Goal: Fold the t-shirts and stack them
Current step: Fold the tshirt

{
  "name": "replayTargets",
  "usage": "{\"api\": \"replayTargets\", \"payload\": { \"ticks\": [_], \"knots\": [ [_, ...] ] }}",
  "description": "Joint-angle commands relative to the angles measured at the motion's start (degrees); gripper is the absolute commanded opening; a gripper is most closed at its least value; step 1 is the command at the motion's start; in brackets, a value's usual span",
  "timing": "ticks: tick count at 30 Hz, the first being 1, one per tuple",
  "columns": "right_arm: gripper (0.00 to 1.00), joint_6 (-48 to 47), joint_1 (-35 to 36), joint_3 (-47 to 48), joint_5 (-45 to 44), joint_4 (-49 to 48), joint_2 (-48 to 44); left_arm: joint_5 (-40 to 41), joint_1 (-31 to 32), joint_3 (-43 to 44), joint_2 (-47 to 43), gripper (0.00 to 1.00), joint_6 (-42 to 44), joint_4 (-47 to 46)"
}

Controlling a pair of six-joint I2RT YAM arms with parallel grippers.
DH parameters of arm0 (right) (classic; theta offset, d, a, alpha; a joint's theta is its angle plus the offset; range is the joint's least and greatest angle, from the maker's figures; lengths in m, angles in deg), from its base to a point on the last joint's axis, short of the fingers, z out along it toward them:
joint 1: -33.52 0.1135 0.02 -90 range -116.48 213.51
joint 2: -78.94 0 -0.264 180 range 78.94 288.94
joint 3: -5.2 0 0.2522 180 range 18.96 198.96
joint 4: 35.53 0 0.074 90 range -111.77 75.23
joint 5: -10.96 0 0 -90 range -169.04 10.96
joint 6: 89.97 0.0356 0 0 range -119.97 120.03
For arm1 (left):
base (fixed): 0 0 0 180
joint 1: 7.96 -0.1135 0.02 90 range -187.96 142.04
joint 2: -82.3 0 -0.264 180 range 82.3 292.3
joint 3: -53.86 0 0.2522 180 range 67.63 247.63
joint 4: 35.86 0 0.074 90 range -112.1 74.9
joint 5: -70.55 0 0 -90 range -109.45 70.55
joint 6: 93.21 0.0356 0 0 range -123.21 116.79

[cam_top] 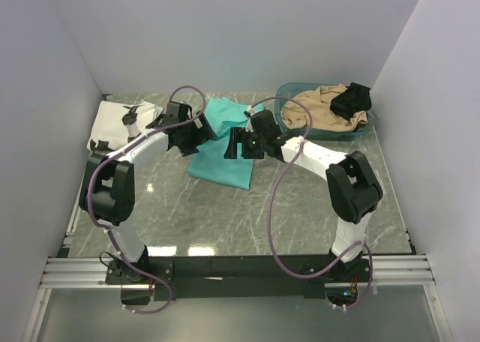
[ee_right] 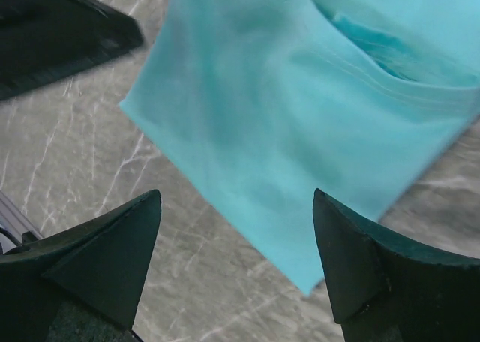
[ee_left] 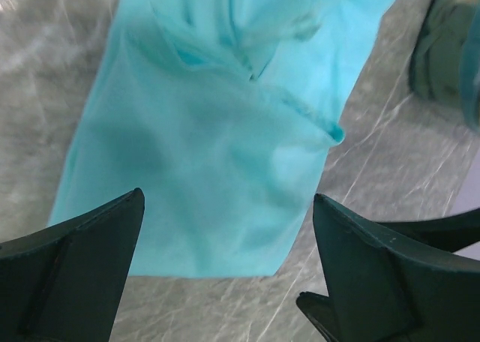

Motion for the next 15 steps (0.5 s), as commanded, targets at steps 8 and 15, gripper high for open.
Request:
{"api": "replayTargets", "payload": {
  "ticks": [8, 15],
  "knots": [
    [0.89, 0.71, 3.60, -2.66, 0.36, -4.11, 5.86, -4.78, 2.28, -8.95, 3.97, 1.00, -2.93, -5.84],
    [0.89, 0.26, 8.97, -11.18, -6.58, -4.02, 4.02, -2.94, 3.94, -20.46, 1.52, 0.99, -4.16, -5.40]
  ]
}}
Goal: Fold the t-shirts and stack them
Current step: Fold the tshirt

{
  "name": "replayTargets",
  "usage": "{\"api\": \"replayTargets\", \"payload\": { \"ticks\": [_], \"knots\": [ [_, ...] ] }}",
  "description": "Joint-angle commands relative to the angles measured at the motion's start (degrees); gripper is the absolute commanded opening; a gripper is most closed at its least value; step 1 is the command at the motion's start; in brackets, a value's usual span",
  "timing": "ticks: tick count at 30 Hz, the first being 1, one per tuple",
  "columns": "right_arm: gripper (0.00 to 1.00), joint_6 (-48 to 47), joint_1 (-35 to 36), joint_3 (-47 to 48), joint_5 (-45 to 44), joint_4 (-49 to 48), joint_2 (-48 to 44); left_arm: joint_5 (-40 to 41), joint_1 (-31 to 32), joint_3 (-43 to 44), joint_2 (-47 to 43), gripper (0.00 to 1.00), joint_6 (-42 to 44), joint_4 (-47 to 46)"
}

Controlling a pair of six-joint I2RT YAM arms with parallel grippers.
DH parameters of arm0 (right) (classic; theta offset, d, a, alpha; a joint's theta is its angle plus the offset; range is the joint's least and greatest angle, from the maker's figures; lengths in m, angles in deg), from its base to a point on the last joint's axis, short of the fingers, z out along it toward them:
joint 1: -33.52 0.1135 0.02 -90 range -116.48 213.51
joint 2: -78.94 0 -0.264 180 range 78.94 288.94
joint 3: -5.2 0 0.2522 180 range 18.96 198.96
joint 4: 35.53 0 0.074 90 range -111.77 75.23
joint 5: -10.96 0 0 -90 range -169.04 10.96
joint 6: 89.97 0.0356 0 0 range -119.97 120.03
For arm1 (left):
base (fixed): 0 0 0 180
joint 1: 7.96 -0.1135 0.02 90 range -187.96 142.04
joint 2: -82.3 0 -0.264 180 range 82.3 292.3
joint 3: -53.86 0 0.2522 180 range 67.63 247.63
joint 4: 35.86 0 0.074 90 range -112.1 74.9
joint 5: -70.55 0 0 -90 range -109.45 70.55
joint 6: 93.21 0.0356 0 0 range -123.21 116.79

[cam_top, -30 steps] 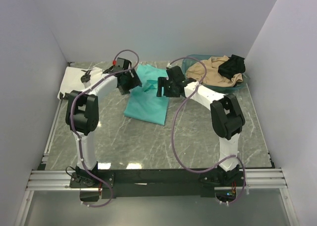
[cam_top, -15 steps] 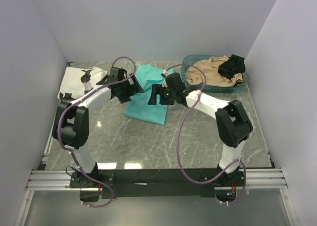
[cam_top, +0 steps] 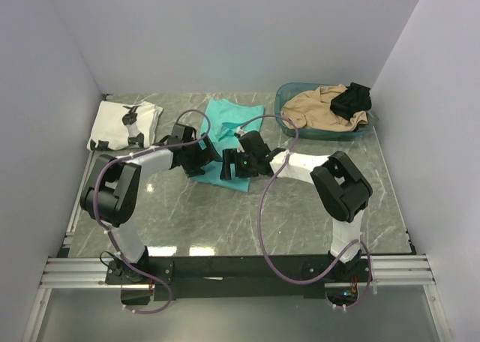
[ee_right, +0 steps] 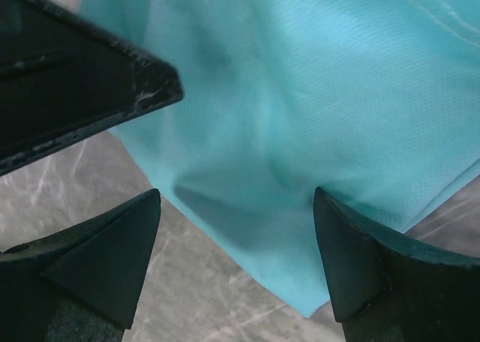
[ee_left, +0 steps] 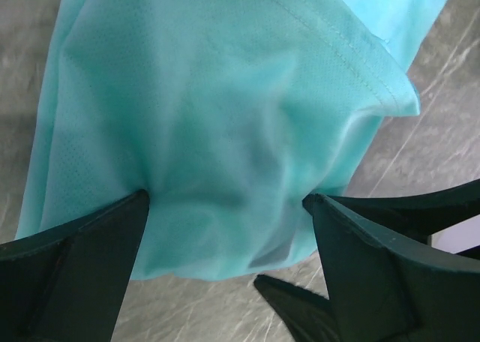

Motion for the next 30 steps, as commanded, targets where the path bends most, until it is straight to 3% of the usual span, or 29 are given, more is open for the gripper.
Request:
{"api": "replayTargets", "payload": {
  "ticks": [1, 10, 15, 23, 30],
  "knots": [
    [0.89, 0.94, 3.64, -7.12, -3.79, 1.66, -1.86, 1.93, 1.56, -9.14, -1.71, 0.99, -1.43, 4.06],
    [0.89, 7.53, 13.21, -20.58, -8.01, 4.82, -13.80, 7.38, 2.97, -23.12, -18.13, 0.99, -4.42, 11.35],
    [0.90, 5.71, 14.54, -19.99, -7.48, 6.05, -20.23, 7.83, 4.03, -26.30, -29.05, 0.99, -6.09, 11.80],
    [0.93, -0.37, 12.62, 1.27, -10.81, 12.47, -17.17, 13.45, 4.03, -22.53, -39.34, 0.99, -7.15, 20.48],
    [0.94, -0.81, 9.71, 19.90, -5.30, 14.13, -2.61, 20.66, 3.85, -22.43, -46.20, 0.99, -8.99, 27.87]
  ]
}}
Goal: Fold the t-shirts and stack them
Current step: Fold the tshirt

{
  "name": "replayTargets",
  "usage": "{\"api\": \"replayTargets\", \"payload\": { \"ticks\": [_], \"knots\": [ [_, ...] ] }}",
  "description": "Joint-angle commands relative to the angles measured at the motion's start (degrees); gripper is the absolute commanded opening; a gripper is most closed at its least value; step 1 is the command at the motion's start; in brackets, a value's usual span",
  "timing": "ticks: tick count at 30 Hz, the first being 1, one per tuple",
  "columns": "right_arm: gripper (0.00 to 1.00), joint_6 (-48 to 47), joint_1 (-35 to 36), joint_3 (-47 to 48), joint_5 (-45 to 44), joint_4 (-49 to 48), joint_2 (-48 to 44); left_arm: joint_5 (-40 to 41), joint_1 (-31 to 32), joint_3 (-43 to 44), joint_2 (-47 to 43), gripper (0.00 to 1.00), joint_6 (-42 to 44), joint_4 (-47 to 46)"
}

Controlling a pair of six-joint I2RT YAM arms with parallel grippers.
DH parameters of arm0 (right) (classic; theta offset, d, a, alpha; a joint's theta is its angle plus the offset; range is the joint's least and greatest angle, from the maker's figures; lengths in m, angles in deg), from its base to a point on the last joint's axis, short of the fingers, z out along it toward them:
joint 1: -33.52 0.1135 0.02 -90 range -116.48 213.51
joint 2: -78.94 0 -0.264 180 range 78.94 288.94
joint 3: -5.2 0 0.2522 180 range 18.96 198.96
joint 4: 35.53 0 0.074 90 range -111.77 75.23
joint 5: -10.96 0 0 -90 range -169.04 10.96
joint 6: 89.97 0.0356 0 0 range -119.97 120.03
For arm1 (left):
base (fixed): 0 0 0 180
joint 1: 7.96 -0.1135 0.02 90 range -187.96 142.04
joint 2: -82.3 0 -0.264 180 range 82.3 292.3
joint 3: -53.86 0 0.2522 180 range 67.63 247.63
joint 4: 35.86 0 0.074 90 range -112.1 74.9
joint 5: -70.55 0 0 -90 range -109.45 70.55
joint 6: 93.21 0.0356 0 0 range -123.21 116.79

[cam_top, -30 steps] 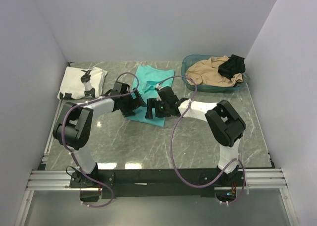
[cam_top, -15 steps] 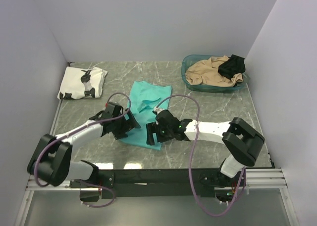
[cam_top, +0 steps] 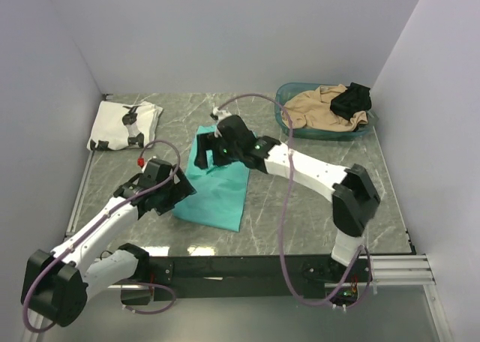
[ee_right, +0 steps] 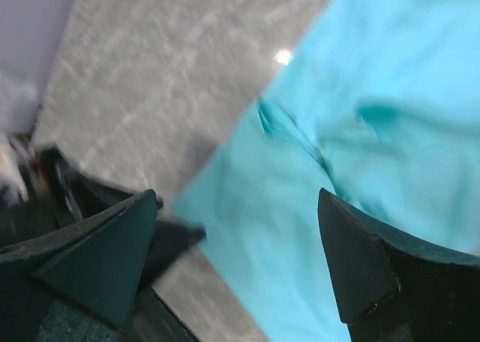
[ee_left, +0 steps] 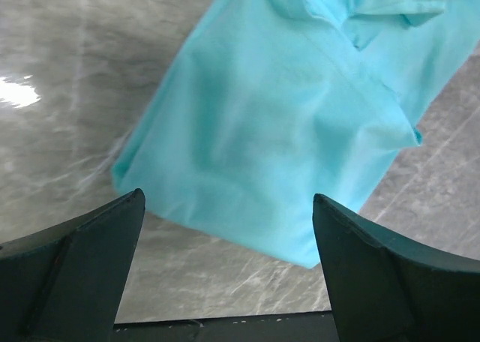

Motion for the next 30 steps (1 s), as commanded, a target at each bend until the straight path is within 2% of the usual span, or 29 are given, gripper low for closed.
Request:
{"api": "replayTargets", "payload": {
  "ticks": [1, 6, 10, 24, 30],
  "knots": [
    [0.94, -1.60, -1.31, 10.57, 2.91, 3.12, 8.72, 4.96, -0.17, 0.80, -2.64, 0.99, -1.61, 5.65],
    [0.94, -3.61, -2.01, 26.14, 4.06, 8.56, 21.62, 3.66, -0.43, -2.36, -4.84, 0.99, -3.54, 6.18],
    [0.94, -4.41, -2.89, 29.95, 5.54, 10.34, 27.19, 1.98, -0.52, -4.48, -6.34, 0.99, -5.21, 5.74],
    [0.94, -2.48, -2.98, 9.40, 5.90, 0.95, 23.68, 1.28, -0.43, -6.33, -5.81, 0.99, -7.67, 6.00],
    [0.94, -3.17, -2.98, 8.59, 7.48, 0.05, 21.75, 1.80, -0.52, -6.85, -6.17, 0.99, -8.64, 5.92]
  ]
}}
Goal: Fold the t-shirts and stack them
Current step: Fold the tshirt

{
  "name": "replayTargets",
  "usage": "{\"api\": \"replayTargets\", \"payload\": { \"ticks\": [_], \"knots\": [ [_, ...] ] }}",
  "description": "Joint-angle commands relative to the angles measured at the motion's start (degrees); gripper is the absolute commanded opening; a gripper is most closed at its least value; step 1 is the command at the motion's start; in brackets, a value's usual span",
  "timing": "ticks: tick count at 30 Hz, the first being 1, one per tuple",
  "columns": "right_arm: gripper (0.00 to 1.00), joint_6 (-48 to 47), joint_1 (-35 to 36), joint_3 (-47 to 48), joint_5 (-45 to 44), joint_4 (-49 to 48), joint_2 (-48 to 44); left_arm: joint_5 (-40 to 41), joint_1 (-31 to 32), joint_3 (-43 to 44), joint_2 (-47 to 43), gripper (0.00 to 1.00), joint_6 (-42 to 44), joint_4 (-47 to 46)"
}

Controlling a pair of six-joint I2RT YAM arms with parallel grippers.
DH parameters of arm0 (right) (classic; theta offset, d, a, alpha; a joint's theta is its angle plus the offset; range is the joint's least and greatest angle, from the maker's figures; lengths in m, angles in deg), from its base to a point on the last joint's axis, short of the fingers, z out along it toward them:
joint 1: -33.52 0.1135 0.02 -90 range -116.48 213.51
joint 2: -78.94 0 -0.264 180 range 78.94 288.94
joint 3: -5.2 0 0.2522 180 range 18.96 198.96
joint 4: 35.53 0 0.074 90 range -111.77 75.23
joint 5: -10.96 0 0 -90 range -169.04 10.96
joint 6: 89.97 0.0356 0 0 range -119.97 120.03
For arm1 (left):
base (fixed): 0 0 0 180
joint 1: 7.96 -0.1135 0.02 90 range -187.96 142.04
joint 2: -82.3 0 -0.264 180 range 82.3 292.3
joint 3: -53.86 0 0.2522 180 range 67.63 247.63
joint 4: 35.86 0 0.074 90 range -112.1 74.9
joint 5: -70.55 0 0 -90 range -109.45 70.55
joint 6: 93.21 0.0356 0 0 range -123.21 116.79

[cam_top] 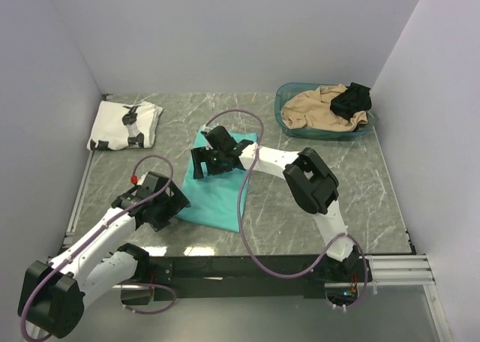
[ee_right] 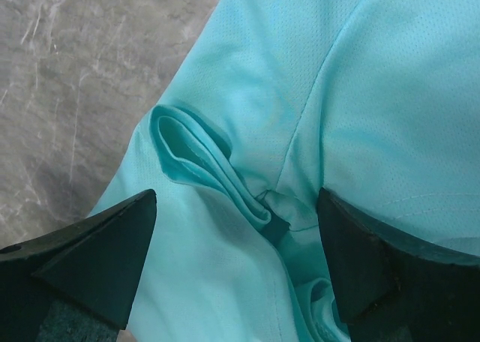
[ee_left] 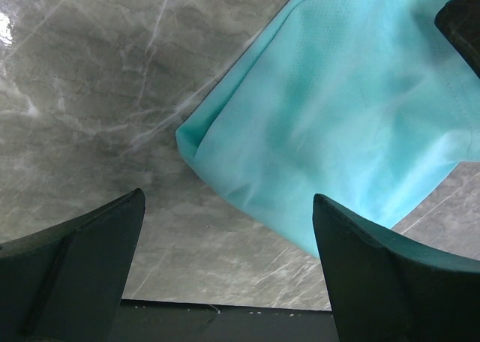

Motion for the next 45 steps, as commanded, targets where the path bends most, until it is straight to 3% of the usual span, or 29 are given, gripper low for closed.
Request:
{"api": "replayTargets", "payload": {
  "ticks": [1, 6, 9, 17, 23, 29, 34, 37, 38, 41, 45],
  "knots": [
    [0.94, -0.93, -0.42, -0.79, 1.26, 1.45, -2.82, 0.62, -0.19, -0.03, -0.29, 0.99, -1.34, 0.34],
    [0.95, -4.70, -0.25, 1.42, 0.03, 3.30, -10.37, 1.68, -0.46, -0.30, 0.50, 0.99, -2.31, 0.26],
    [0.95, -5.67, -0.16, -2.60, -0.68, 1.64, -16.96, 0.54, -0.98, -1.17, 1.29, 0.98, -1.96, -1.59],
    [0.95, -5.77, 2.65, -26.42, -3.92, -6.19, -34.36, -0.43, -1.77, -1.97, 3.32, 0.67, -1.34, -3.00],
    [0.95, -7.44, 11.78, -37.42, -13.15, -3.13, -42.45, 0.27, -2.30, -2.93, 5.68, 0.51, -1.17, -4.49],
    [0.95, -6.55, 18.63, -42.35, -13.33, -3.64, -43.96, -0.08, -2.65, -3.72, 8.94, 0.36, -1.34, -7.03],
    [0.92, -9.45, 23.65, -39.90, -18.07, -0.14, -39.92, -0.26, -2.83, -3.99, 10.26, 0.24, -1.08, -8.45],
    [0.84, -10.59, 24.89, -37.26, -21.85, 2.85, -35.62, 1.06, -2.83, -3.73, 10.53, 0.10, -1.17, -7.57],
    [0.76, -11.21, 25.06, -36.82, -22.38, 3.30, -33.87, 1.15, -2.92, -3.81, 10.44, 0.01, -1.16, -7.39],
    [0.64, -11.56, 25.15, -36.90, -23.79, 2.25, -31.75, 1.24, -2.92, -4.34, 9.65, 0.01, -1.43, -7.65],
    [0.54, -12.27, 25.15, -36.55, -22.74, 1.19, -29.46, 1.68, -2.92, -4.34, 7.98, 0.01, -1.60, -6.87]
  ]
}}
